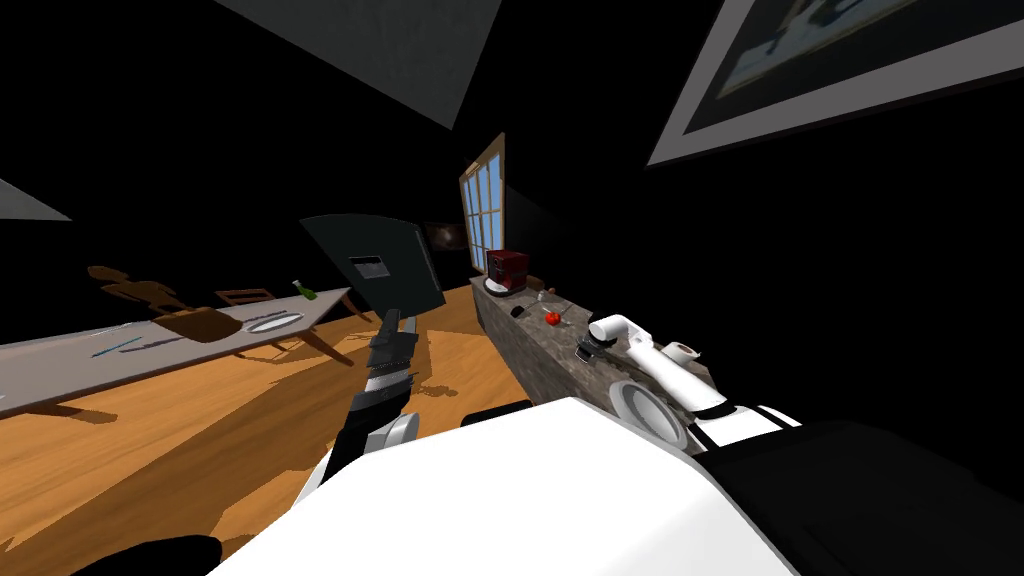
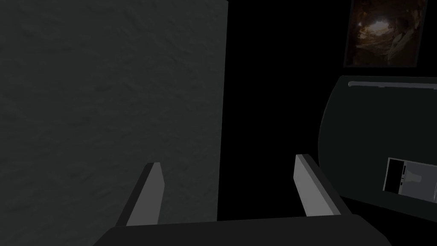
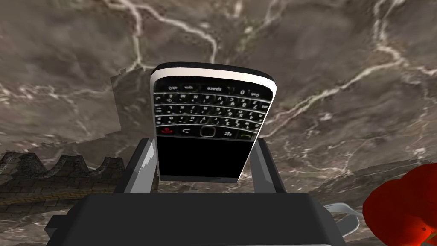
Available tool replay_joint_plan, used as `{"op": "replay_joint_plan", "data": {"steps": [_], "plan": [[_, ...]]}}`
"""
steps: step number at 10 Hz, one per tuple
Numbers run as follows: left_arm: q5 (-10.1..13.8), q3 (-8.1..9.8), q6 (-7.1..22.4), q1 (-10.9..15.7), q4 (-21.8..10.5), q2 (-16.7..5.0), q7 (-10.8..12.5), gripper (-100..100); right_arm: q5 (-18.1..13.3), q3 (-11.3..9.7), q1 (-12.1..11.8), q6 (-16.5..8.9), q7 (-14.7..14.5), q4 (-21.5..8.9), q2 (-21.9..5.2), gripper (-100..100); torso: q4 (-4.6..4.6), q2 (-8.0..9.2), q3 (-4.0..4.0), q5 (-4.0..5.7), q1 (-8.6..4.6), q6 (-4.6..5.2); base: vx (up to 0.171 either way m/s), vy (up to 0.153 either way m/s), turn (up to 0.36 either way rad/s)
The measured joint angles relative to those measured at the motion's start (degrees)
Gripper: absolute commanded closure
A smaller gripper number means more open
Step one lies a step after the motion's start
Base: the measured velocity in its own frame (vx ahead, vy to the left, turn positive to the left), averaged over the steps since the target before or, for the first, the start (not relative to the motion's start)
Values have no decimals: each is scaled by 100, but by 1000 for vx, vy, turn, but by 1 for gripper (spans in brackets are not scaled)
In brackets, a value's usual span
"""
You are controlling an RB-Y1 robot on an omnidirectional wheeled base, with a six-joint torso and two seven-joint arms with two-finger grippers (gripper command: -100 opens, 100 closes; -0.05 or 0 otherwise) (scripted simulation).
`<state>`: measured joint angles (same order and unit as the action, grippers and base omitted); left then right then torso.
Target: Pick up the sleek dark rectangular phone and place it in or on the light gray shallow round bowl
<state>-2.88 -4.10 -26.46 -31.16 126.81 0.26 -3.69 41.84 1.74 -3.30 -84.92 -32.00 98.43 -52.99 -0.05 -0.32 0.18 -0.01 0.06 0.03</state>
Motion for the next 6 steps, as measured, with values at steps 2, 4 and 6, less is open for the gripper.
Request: {"op": "replay_joint_plan", "data": {"steps": [2,4,6], "plan": [[0,0,0,0,0,0,0,0,9,-41,-54,-104,15,306,-10,100,0,4,-2,-1,0,2,79,5,-178],[0,-1,0,2,0,0,0,0,36,-45,-80,-203,34,501,-34,0,2,17,-8,0,0,-4,18,4,-10],[0,0,0,2,0,0,0,0,27,52,-37,-182,8,535,-91,100,11,40,-23,-6,0,4,-39,21,-117]]}}
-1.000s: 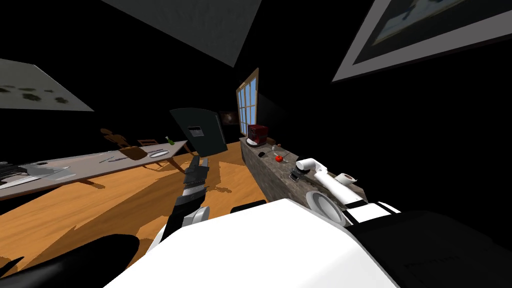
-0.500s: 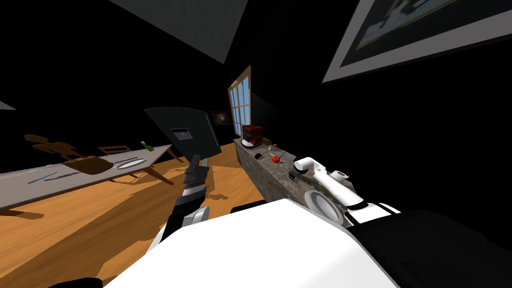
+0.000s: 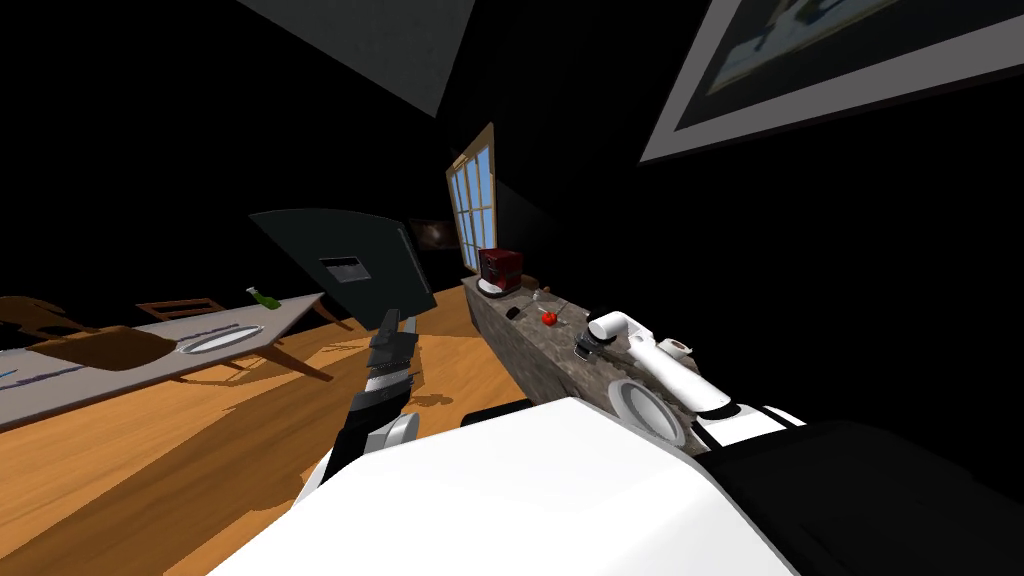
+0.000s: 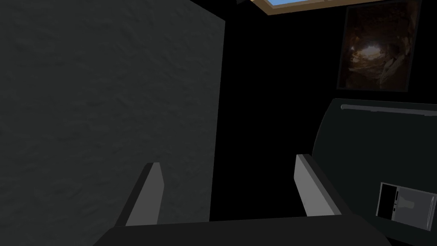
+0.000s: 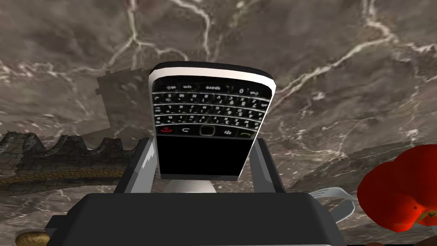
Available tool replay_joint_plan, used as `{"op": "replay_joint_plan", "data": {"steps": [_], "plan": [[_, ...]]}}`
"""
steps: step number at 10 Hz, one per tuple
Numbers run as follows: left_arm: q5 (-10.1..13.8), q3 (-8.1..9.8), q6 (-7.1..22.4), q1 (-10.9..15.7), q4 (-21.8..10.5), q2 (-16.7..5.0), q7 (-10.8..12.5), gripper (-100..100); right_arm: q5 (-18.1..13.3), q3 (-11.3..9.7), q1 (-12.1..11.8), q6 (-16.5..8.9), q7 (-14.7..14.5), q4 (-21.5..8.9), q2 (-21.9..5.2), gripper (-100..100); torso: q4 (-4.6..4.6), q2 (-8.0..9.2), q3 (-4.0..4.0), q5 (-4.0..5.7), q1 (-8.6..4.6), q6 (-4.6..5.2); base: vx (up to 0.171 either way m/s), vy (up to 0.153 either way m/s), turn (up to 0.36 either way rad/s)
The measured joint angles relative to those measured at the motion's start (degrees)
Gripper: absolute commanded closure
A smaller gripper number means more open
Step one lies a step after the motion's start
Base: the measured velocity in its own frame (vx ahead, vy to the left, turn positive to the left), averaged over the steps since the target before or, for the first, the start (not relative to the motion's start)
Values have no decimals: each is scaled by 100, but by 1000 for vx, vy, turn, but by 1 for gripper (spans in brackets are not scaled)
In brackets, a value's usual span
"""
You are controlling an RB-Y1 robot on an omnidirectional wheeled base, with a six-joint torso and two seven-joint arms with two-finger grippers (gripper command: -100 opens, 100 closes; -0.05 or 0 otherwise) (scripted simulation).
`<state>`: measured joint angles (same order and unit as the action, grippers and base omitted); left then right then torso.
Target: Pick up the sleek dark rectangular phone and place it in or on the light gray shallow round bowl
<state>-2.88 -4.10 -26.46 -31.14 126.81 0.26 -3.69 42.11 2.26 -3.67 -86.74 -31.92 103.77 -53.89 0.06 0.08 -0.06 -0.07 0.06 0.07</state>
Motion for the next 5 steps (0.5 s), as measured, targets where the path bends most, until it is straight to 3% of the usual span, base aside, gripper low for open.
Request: {"op": "replay_joint_plan", "data": {"steps": [3,5], "plan": [[0,-1,0,1,0,1,0,0,-85,252,132,16,-70,159,-73,100,6,25,-15,-1,34,1,-54,97,-103],[0,-1,0,0,0,2,0,0,-85,461,100,25,-217,282,-43,100,5,29,-17,-4,67,7,-43,208,-222]]}}
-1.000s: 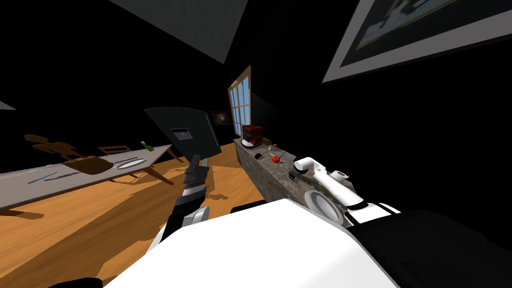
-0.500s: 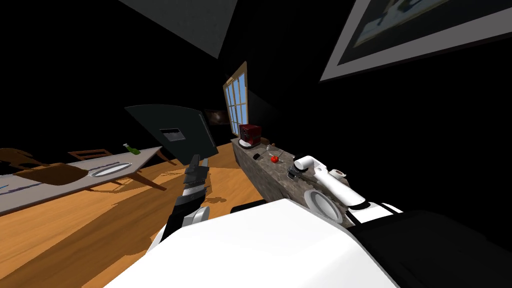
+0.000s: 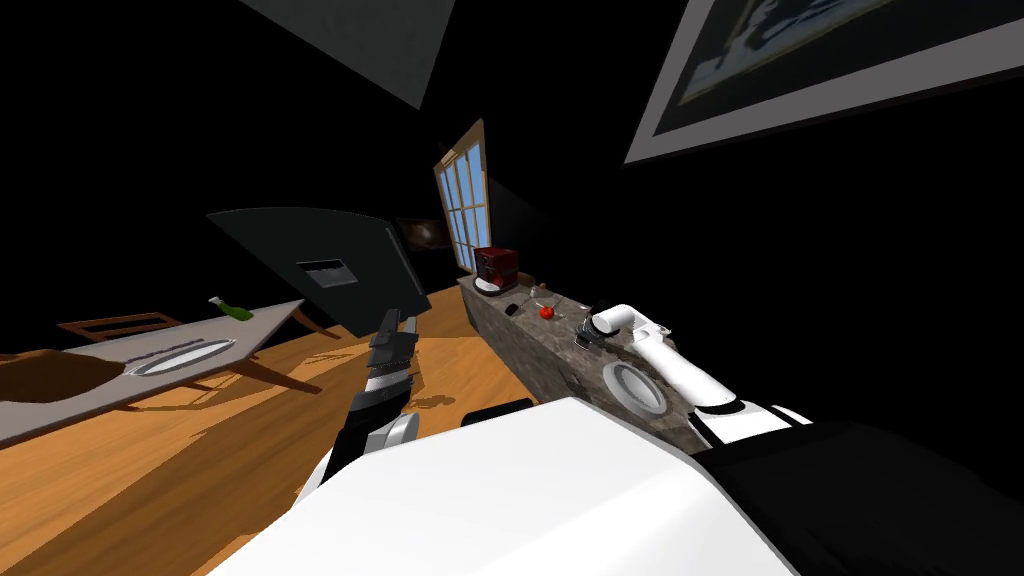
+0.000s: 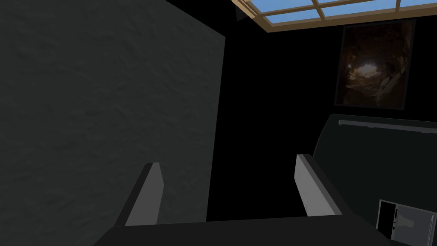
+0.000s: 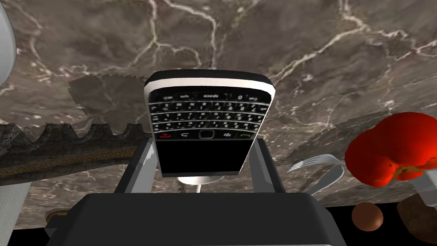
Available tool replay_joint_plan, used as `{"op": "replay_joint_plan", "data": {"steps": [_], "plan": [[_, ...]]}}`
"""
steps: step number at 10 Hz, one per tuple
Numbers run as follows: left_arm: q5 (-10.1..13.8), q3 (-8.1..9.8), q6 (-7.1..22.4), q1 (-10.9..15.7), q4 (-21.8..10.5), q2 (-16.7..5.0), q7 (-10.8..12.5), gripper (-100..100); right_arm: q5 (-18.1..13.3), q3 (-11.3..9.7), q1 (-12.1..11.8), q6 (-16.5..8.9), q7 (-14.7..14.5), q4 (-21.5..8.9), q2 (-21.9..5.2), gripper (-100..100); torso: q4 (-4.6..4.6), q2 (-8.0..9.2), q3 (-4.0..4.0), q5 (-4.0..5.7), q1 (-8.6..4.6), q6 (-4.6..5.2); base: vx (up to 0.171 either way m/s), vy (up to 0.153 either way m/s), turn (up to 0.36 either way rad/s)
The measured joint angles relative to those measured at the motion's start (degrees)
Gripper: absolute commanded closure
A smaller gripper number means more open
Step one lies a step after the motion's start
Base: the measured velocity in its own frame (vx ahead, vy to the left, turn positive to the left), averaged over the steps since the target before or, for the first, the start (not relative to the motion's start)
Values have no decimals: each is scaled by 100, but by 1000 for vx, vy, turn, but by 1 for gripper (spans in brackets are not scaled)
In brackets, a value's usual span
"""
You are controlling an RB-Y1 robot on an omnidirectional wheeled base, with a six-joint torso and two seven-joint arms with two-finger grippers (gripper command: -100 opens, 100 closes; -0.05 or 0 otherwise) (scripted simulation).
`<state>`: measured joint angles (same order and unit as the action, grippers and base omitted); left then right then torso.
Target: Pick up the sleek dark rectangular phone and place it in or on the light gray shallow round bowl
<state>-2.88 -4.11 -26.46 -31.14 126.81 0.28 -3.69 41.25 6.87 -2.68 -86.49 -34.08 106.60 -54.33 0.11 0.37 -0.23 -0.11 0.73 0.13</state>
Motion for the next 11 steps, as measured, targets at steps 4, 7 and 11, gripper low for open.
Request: {"op": "replay_joint_plan", "data": {"steps": [4,7,11], "plan": [[0,0,0,1,0,0,0,0,47,395,-214,34,-413,256,207,100,3,23,-12,-5,18,3,-97,224,-206],[0,0,0,1,0,0,0,0,107,599,-386,71,-681,403,347,100,5,26,-15,-7,16,-1,-128,182,-187],[0,2,0,1,0,-3,0,0,520,606,-331,-172,-674,682,32,100,3,-7,1,8,-114,-17,-88,-105,-3]]}}
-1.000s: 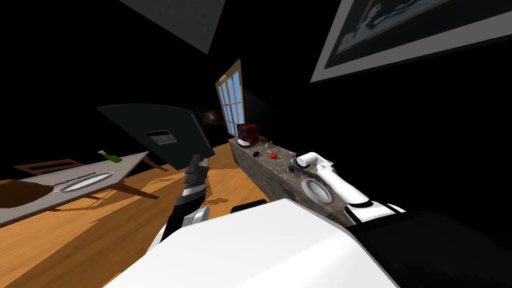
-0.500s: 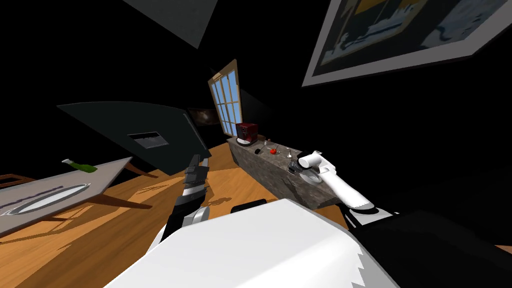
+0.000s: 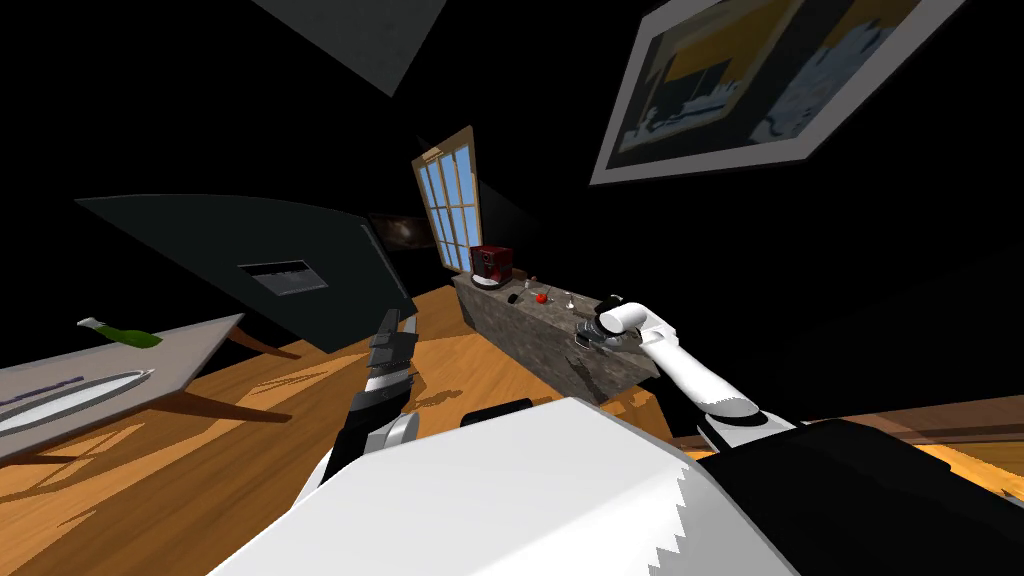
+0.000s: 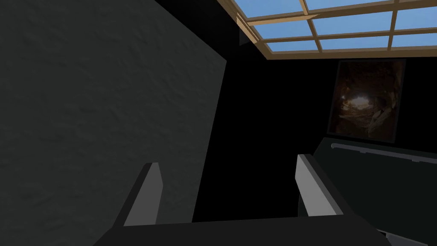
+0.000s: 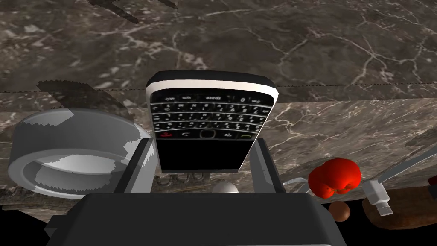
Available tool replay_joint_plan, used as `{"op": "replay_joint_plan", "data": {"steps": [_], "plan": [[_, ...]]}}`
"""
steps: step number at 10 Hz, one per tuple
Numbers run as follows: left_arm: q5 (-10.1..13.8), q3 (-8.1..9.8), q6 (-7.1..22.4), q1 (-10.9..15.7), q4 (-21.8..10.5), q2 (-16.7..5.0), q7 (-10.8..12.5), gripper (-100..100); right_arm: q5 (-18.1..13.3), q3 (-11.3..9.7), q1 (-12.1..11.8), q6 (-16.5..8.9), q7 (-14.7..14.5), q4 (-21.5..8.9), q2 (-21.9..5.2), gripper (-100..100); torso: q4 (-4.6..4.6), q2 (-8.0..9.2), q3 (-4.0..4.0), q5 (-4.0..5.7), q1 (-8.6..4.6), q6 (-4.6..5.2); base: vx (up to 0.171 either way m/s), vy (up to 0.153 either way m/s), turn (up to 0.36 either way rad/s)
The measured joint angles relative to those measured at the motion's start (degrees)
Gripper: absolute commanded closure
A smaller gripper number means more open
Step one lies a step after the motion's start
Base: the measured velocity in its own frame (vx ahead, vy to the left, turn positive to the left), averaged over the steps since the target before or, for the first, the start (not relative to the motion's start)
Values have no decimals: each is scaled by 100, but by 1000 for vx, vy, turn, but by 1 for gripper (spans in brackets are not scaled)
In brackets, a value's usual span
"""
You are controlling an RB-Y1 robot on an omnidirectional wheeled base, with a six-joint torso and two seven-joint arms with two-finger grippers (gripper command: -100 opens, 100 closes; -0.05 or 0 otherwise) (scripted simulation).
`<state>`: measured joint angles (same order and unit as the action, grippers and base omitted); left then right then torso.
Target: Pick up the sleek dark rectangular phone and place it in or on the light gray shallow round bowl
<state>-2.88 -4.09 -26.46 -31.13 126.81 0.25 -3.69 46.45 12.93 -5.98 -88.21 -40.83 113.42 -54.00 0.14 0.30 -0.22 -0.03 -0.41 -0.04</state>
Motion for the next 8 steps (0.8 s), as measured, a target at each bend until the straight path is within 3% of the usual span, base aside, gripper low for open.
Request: {"op": "replay_joint_plan", "data": {"steps": [3,8], "plan": [[0,1,0,-2,0,-1,0,0,361,-53,1,-299,196,205,-346,100,-14,-53,32,12,-57,-3,32,-257,76],[0,1,0,-2,0,-1,0,0,910,-325,101,-796,606,299,-851,100,-18,-61,38,15,-56,1,31,-266,96]]}}
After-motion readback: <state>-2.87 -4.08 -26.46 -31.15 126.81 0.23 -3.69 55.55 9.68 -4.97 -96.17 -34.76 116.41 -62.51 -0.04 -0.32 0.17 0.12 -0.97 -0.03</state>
